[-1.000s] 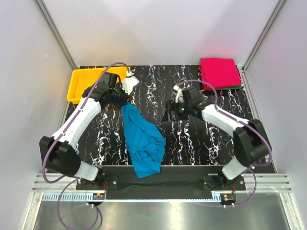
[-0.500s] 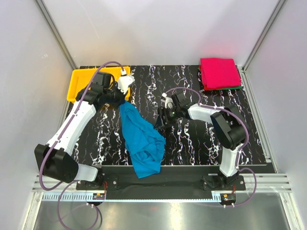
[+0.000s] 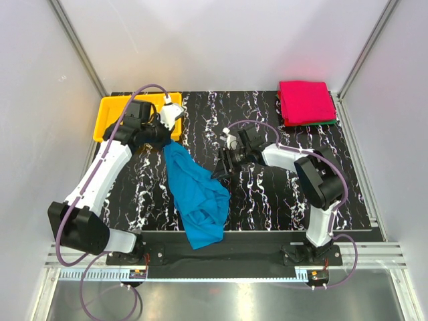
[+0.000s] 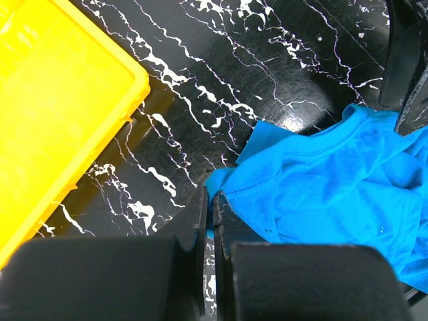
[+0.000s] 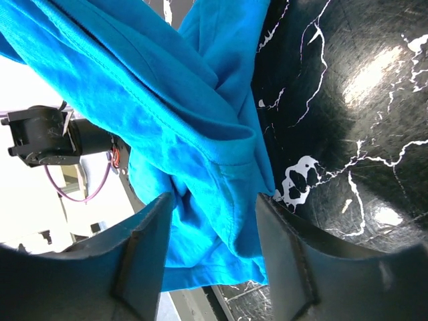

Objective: Fold and stack the t-shirts
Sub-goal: Flatten the tshirt out

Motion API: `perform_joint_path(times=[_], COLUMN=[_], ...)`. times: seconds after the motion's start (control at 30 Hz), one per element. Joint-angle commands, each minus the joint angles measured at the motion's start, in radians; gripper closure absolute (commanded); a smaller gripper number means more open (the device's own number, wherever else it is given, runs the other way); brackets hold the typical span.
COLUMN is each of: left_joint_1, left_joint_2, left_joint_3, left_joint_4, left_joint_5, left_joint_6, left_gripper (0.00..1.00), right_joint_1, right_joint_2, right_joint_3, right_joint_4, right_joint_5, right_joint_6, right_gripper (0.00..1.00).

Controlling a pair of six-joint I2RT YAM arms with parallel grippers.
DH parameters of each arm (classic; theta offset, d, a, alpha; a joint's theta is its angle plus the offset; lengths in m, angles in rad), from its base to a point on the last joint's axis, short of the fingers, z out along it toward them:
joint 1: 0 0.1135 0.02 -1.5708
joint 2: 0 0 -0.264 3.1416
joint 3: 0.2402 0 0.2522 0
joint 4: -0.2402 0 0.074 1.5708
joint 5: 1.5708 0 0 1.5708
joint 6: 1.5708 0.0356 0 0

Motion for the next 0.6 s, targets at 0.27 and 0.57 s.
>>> perform_joint_path(times=[0.27, 0.57], left_joint_1=[0.007, 0.01], left_joint_2=[-0.038, -0.013], left_joint_3=[0.031, 0.047], left_joint_4=[0.037, 0.075], left_joint_5=[0.04, -0.015], left_joint_6=[-0.017, -0.013], left_gripper=[1.0, 1.0], right_joint_1=[0.052, 0.001], right_joint_2=[0.093, -0.146], right_joint_3=[0.083, 0.106], right_joint_4=[-0.006, -0.153], right_joint_5=[0.024, 0.233], right_joint_6=[-0.015, -0.042], right_gripper=[0.54, 1.0])
